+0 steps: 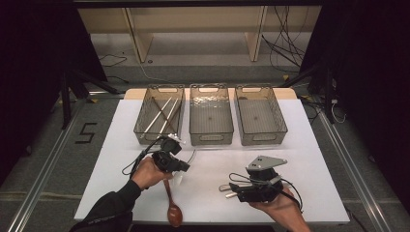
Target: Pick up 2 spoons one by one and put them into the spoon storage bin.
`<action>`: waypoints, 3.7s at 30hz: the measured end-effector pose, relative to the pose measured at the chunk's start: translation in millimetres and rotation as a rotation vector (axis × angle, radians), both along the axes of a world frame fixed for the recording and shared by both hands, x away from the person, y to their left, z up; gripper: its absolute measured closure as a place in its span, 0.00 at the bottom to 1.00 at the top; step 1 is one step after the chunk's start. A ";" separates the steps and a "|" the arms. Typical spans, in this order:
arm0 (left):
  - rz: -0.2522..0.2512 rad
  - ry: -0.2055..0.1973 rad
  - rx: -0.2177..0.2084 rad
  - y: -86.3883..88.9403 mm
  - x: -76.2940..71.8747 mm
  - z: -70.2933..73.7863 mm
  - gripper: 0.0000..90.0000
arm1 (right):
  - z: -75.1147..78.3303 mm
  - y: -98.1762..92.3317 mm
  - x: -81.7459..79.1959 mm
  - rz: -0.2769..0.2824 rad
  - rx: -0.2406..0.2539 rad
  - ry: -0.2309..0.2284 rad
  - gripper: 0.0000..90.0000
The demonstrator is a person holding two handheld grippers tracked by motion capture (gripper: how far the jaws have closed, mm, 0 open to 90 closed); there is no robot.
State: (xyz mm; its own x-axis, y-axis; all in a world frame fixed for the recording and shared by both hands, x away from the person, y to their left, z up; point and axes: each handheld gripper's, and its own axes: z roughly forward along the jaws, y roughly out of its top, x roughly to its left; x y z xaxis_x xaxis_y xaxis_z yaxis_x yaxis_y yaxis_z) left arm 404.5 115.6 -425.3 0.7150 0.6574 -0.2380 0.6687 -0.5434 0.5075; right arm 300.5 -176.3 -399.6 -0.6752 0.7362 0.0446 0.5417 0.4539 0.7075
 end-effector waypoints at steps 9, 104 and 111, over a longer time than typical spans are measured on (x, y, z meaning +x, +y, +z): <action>0.015 -0.085 -0.045 -6.5 22.1 28.6 0.93 | 1.5 -3.5 1.1 -0.017 0.023 -0.011 0.29; 0.003 -0.208 -0.079 27.0 15.9 21.4 0.25 | 6.1 -11.5 0.4 -0.059 0.071 -0.066 0.29; -0.005 -0.215 -0.063 38.7 0.5 14.2 0.24 | 6.0 -12.3 0.1 -0.063 0.076 -0.074 0.29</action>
